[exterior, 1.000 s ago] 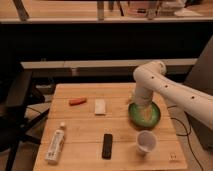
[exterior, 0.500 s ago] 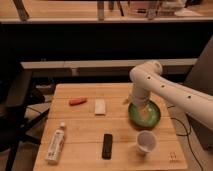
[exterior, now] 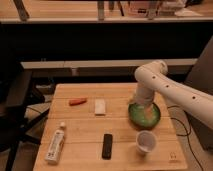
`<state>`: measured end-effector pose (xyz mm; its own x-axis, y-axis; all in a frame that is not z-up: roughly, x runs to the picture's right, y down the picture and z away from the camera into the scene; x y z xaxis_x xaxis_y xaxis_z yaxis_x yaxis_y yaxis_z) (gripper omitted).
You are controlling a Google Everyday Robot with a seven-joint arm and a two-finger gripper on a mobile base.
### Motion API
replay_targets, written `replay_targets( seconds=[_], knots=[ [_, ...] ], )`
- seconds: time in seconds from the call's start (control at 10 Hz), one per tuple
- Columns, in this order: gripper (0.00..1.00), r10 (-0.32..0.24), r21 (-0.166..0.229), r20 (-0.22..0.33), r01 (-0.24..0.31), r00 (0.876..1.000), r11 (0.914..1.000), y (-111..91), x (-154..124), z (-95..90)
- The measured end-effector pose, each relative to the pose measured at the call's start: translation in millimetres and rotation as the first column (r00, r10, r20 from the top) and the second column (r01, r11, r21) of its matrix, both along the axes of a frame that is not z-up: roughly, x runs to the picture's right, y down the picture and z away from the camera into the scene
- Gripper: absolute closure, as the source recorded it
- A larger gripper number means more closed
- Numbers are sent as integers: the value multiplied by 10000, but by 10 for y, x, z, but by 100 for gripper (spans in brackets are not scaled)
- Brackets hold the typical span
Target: Move the arm in a circular motion
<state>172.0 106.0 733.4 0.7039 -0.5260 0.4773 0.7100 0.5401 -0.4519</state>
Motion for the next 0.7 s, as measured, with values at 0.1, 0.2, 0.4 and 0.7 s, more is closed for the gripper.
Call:
replay_targets(
  seconds=[0.1,0.2,0.4,0.7],
  knots=[
    [20,-211,4,142,211,9997,9998,10,-91,-29],
    [20,-439,37,347,438,9984,9990,15,-174,-50],
    [20,-579,99,401,576,9975,9983,4,-168,-46],
    [20,-780,118,497,775,9957,9969,4,-147,-9]
  ],
)
